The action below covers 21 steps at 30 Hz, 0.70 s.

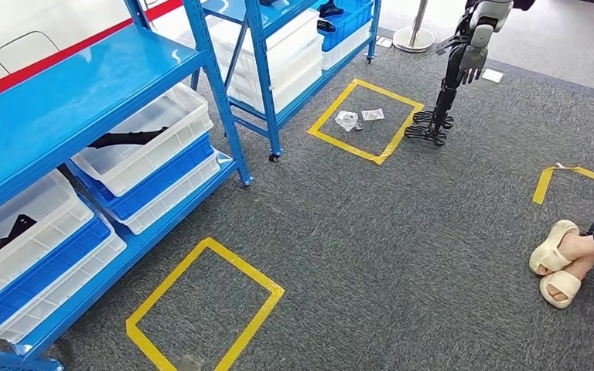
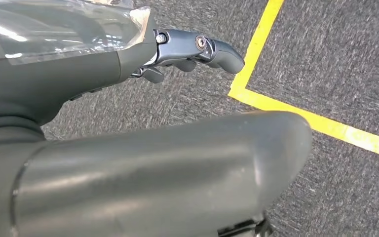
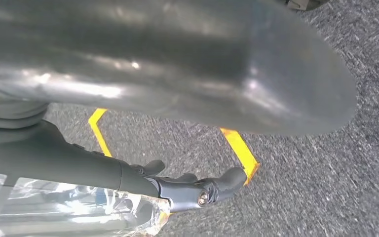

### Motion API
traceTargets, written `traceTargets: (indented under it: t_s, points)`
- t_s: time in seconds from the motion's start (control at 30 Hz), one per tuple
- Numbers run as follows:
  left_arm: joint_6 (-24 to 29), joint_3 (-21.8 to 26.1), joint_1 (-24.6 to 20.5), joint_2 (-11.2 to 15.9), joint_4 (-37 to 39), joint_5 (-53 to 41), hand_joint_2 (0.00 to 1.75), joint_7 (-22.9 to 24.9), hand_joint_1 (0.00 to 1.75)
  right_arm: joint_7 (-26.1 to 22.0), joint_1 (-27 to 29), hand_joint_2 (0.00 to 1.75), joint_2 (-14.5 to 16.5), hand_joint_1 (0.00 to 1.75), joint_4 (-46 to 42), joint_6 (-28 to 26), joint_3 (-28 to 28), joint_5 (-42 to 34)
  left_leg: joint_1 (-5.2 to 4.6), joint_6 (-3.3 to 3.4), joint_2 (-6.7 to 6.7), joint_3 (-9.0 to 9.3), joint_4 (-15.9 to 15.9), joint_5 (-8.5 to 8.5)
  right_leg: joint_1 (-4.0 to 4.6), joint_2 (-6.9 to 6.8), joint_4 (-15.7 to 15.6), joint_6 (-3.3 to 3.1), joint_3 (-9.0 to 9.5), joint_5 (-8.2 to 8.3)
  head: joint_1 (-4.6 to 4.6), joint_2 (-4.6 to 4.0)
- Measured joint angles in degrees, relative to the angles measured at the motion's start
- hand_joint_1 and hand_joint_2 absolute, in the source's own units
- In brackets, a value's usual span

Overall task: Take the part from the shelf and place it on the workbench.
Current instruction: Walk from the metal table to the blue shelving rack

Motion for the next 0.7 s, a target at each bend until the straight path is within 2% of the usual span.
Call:
traceTargets:
  t_s: [0.07,0.1,0.13,0.17,0.2,0.27,0.3,0.33,0.4,0.43,0.47,0.5,0.57,0.6,0.63,0.7]
  points:
    - [0.01,0.03,-0.03,0.1,0.0,-0.01,0.0,0.0,0.0,-0.01,-0.04,0.0,0.11,0.0,-0.01,-0.01,0.0,0.02,-1.22,2.28,0.14,2.97,-6.68,3.81,0.48,-0.04,-0.17,-0.35,0.52,-0.26,0.04,0.0]
    - [0.01,0.05,-0.08,0.14,0.0,-0.01,0.0,-0.01,0.0,-0.01,-0.06,0.0,0.17,0.0,-0.02,-0.04,0.0,0.02,-1.81,3.27,0.38,4.48,-9.95,5.11,0.73,-0.07,-0.3,-0.43,0.73,-0.37,0.14,0.0]
    - [0.02,0.08,-0.14,0.2,0.0,-0.01,0.0,-0.01,0.0,-0.01,-0.07,0.0,0.29,0.0,-0.02,-0.06,-0.01,0.04,-2.33,3.94,0.52,5.42,-12.01,5.66,0.76,-0.14,-0.42,-0.45,0.82,-0.45,0.24,0.0]
    - [0.02,0.11,-0.18,0.23,0.0,-0.02,0.0,-0.02,0.0,-0.02,-0.07,0.0,0.37,0.0,-0.02,-0.08,-0.02,0.07,-2.68,4.27,0.64,5.81,-12.91,5.61,0.73,-0.25,-0.57,-0.4,0.86,-0.5,0.32,0.0]
    - [0.02,0.13,-0.21,0.18,0.0,-0.04,0.0,-0.03,0.0,-0.02,-0.09,0.0,0.39,0.0,-0.02,-0.09,-0.02,0.11,-2.88,4.25,0.58,5.96,-13.39,5.58,0.72,-0.39,-0.81,-0.27,0.96,-0.54,0.27,0.0]
    - [0.04,0.17,-0.19,0.18,0.0,-0.14,0.0,-0.05,0.0,-0.04,-0.15,0.0,0.38,0.0,-0.07,-0.1,-0.02,0.2,-2.66,3.99,0.34,7.18,-14.92,5.93,0.6,-0.57,-0.55,0.0,1.01,-0.85,0.14,0.0]
    - [0.07,0.2,-0.21,0.18,0.0,-0.23,0.0,-0.05,0.0,-0.07,-0.2,0.0,0.36,0.0,-0.09,-0.1,-0.02,0.24,-2.49,3.88,0.24,7.94,-15.76,6.16,0.68,-0.52,0.72,0.04,0.5,-1.44,0.13,0.0]
    - [0.08,0.21,-0.24,0.18,0.0,-0.32,0.0,-0.06,0.0,-0.09,-0.22,0.0,0.26,0.0,-0.11,-0.11,-0.02,0.26,-2.27,3.76,0.18,8.62,-16.37,6.35,0.7,-0.4,3.13,-0.01,-0.69,-2.36,0.23,0.0]
    - [0.05,0.22,-0.34,0.03,0.0,-0.43,0.0,-0.06,0.0,-0.11,-0.2,0.0,0.06,0.0,-0.11,-0.11,-0.02,0.25,-2.32,3.86,-0.05,8.98,-16.52,6.24,0.71,-0.12,9.86,-0.08,-4.58,-4.52,0.34,0.0]
    - [0.03,0.22,-0.33,-0.04,0.0,-0.44,0.0,-0.05,0.0,-0.11,-0.13,0.0,-0.04,0.0,-0.11,-0.11,-0.02,0.22,-2.33,3.84,-0.22,9.09,-16.5,6.09,0.69,-0.05,12.52,0.12,-6.44,-4.99,0.39,0.0]
    - [0.02,0.22,-0.3,-0.11,0.0,-0.44,0.0,-0.04,0.0,-0.13,-0.04,0.0,-0.14,0.0,-0.11,-0.11,-0.03,0.19,-2.32,3.77,-0.42,9.24,-16.48,5.88,0.64,-0.02,13.4,0.54,-7.53,-4.6,0.39,0.0]
    - [0.02,0.22,-0.26,-0.13,0.0,-0.46,0.0,-0.02,0.0,-0.15,0.04,0.0,-0.23,0.0,-0.11,-0.11,-0.03,0.17,-2.29,3.64,-0.62,9.48,-16.44,5.64,0.55,-0.01,12.2,1.11,-7.55,-3.35,0.42,0.0]
    - [0.01,0.22,-0.22,-0.17,0.0,-0.5,0.0,-0.01,0.0,-0.26,0.09,0.0,-0.4,0.0,-0.11,-0.11,-0.04,0.16,-2.18,3.17,-0.9,10.12,-16.18,4.94,0.26,-0.03,5.06,2.27,-4.98,0.59,0.46,0.0]
    - [-0.02,0.22,-0.24,-0.17,0.0,-0.53,0.0,0.01,0.0,-0.32,0.06,0.0,-0.45,0.0,-0.1,-0.11,-0.05,0.16,-2.3,2.84,-0.98,10.33,-15.93,4.48,0.19,0.0,1.79,2.48,-3.58,2.02,0.55,0.0]
    - [-0.05,0.22,-0.26,-0.19,0.0,-0.55,0.0,0.04,0.0,-0.39,-0.02,0.0,-0.44,0.0,-0.1,-0.11,-0.06,0.13,-2.42,2.56,-1.03,10.45,-15.68,4.01,0.16,0.06,-0.37,2.19,-2.51,2.81,0.6,0.0]
    - [-0.09,0.22,-0.29,-0.19,0.0,-0.58,0.0,0.1,0.0,-0.48,-0.07,0.0,-0.4,0.0,-0.09,-0.11,-0.08,0.04,-2.7,2.12,-1.06,10.53,-15.47,3.38,0.33,0.17,-1.25,1.03,-1.86,2.81,0.49,0.0]
